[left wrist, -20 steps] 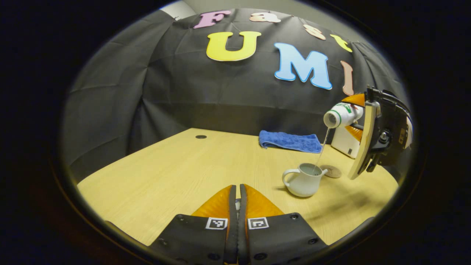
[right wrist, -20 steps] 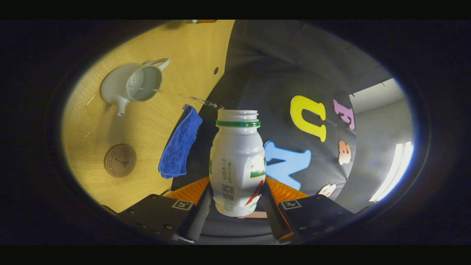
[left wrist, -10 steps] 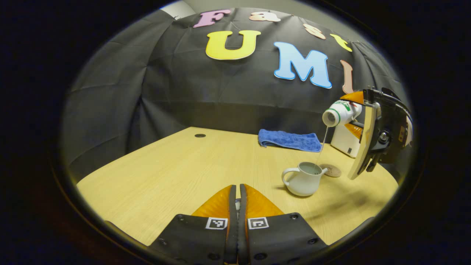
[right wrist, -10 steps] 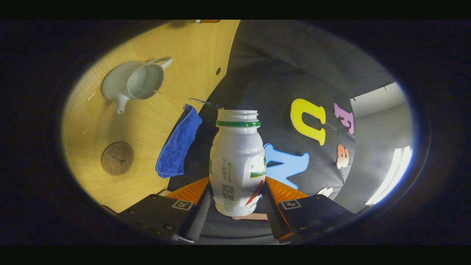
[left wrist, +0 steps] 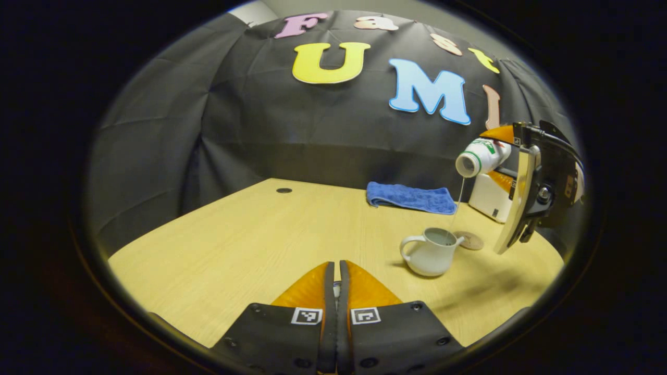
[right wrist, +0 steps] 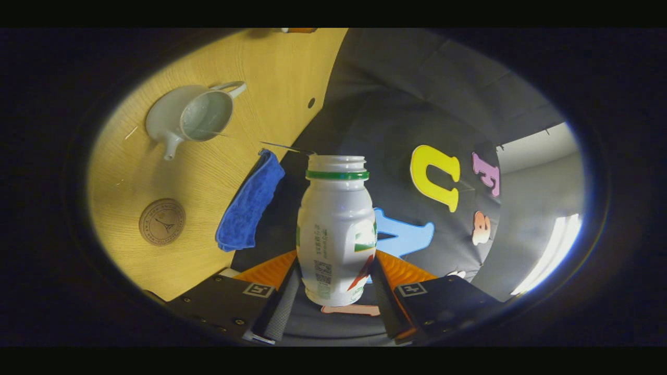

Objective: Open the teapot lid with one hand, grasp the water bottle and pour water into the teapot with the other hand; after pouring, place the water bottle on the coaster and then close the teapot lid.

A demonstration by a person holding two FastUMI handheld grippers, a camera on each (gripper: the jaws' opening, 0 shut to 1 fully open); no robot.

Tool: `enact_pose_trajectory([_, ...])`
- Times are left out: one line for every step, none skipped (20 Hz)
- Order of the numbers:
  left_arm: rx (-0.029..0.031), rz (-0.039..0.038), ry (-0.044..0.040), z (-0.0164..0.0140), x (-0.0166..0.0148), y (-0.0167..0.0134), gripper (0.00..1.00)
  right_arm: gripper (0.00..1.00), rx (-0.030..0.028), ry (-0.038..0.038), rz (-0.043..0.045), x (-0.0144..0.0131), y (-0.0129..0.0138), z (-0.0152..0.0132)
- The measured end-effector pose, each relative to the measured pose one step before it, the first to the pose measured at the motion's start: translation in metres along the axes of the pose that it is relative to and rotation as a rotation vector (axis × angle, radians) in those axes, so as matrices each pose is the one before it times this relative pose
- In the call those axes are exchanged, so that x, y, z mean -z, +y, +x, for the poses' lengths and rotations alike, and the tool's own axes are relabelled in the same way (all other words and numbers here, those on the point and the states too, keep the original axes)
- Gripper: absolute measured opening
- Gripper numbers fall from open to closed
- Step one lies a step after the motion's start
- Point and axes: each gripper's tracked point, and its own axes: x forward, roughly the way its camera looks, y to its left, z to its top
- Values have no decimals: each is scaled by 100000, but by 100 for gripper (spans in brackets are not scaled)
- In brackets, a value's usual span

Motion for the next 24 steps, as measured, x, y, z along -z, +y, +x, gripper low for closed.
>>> enact_pose_trajectory([6, 9, 31, 71, -24, 32, 6, 70, 241, -207, -483, 8, -132, -25])
enact_pose_trajectory([-66, 55, -14, -51, 90, -31, 6, 70, 234, -315, -555, -95, -52, 94])
enact_pose_trajectory([-44, 4, -63, 6, -28, 40, 6, 68, 272, -199, -533, -70, -115, -5])
enact_pose_trajectory([-50, -52, 8, -16, 79, 39, 2, 70, 181, -135, -460, -49, -100, 36])
enact_pose_trajectory([-49, -56, 35, -73, -45, 55, 4, 70, 126, -275, -382, -84, 28, 39])
enact_pose_trajectory([-57, -108, -27, 17, 28, 40, 6, 70, 245, -342, -308, -131, -76, 45])
enact_pose_trajectory([-85, -85, 72, 0, 3, 57, 2, 70, 178, -328, -387, -71, -37, -2])
enact_pose_trajectory([-44, -82, 79, 78, 208, -15, 6, 70, 157, -188, -500, -83, -63, -24])
enact_pose_trajectory([-50, -109, 92, 38, 61, 25, 2, 70, 305, -264, -594, -55, -111, 58])
enact_pose_trajectory([18, -136, -44, -45, 67, 124, 6, 70, 293, -213, -544, -53, -144, -14])
enact_pose_trajectory([11, -96, 101, 73, -82, -27, 6, 70, 138, -191, -462, 6, -43, -22])
enact_pose_trajectory([27, 15, 54, 149, 166, -4, 6, 70, 173, -277, -335, -164, 12, 80])
enact_pose_trajectory([-44, 36, 40, 34, -68, -34, 6, 71, 85, -342, -345, 51, 24, -61])
enact_pose_trajectory([52, -49, 53, 4, 108, -34, 6, 70, 175, -321, -397, -207, -10, 148])
enact_pose_trajectory([15, -137, 33, -31, 25, -40, 6, 70, 211, -323, -423, -85, -55, 35])
enact_pose_trajectory([24, -88, 82, 51, 142, 18, 6, 70, 234, -216, -296, -43, -85, 20])
enact_pose_trajectory([-78, 12, -19, -34, -17, 78, 6, 70, 94, -194, -223, -96, 43, -21])
enact_pose_trajectory([59, -32, -206, 119, 43, -50, 6, 70, 136, -116, -288, 1, -10, 12])
enact_pose_trajectory([84, -12, 130, -39, -25, -60, 6, 70, 207, -265, -426, -52, -119, 69])
enact_pose_trajectory([4, 19, -168, -11, 69, 38, 6, 70, 301, -68, -275, -55, -20, 81])
enact_pose_trajectory([-31, 42, -22, 41, 39, -14, 6, 70, 355, -387, -236, -48, -39, 29])
enact_pose_trajectory([61, 19, -22, -16, -48, -15, 6, 70, 183, -271, -398, -67, -133, -53])
enact_pose_trajectory([-31, 9, -5, 63, 7, 30, 6, 70, 192, -264, -505, -84, -13, 106])
enact_pose_trajectory([83, 73, 45, -71, -37, -3, 6, 70, 203, -140, -493, -25, -41, 19])
